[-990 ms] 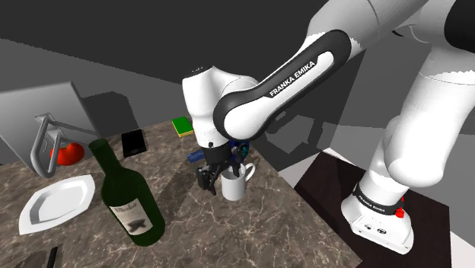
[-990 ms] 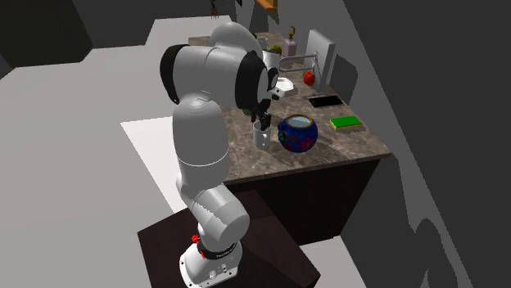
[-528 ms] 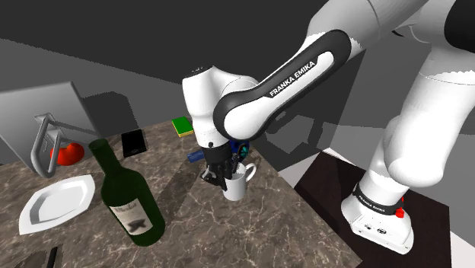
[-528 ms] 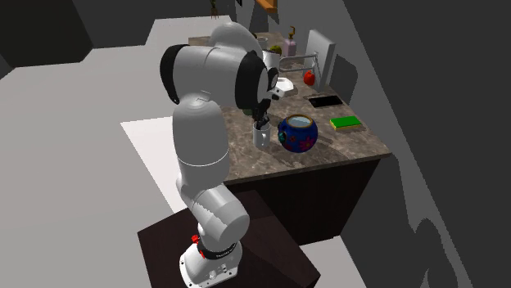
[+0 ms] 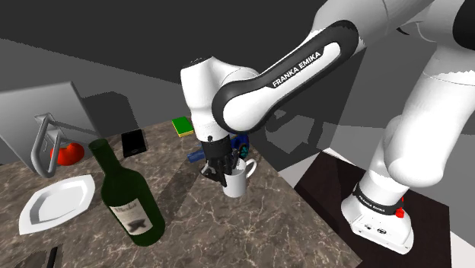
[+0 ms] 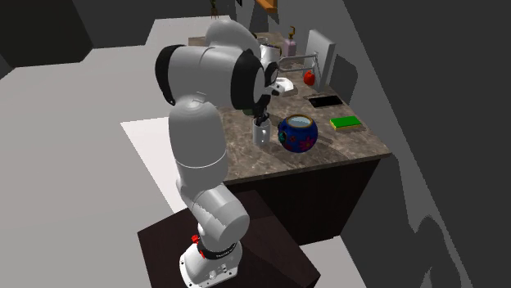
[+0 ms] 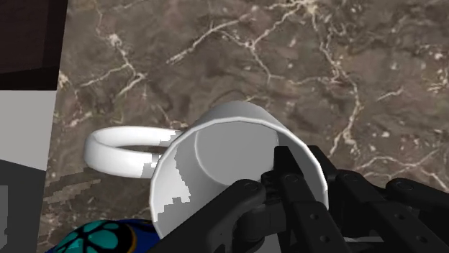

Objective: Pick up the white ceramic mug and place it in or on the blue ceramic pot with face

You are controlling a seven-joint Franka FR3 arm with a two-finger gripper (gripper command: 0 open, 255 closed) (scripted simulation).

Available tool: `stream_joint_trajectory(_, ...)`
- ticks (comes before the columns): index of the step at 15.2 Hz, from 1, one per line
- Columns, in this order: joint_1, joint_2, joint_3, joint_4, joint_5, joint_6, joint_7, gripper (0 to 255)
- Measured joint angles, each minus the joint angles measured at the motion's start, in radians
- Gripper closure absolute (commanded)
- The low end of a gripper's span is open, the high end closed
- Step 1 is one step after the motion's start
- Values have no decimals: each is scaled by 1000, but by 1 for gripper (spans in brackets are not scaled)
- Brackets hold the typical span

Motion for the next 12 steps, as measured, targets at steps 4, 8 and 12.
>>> stream_joint_trajectory(4,-5,-27,-4,30,11,-55,-10,255)
stream_joint_trajectory(8,-6,-50,-6,65,21,-109,-13,255)
stream_joint_trajectory(12,-8,-70,-9,101,29,-163,-16,255)
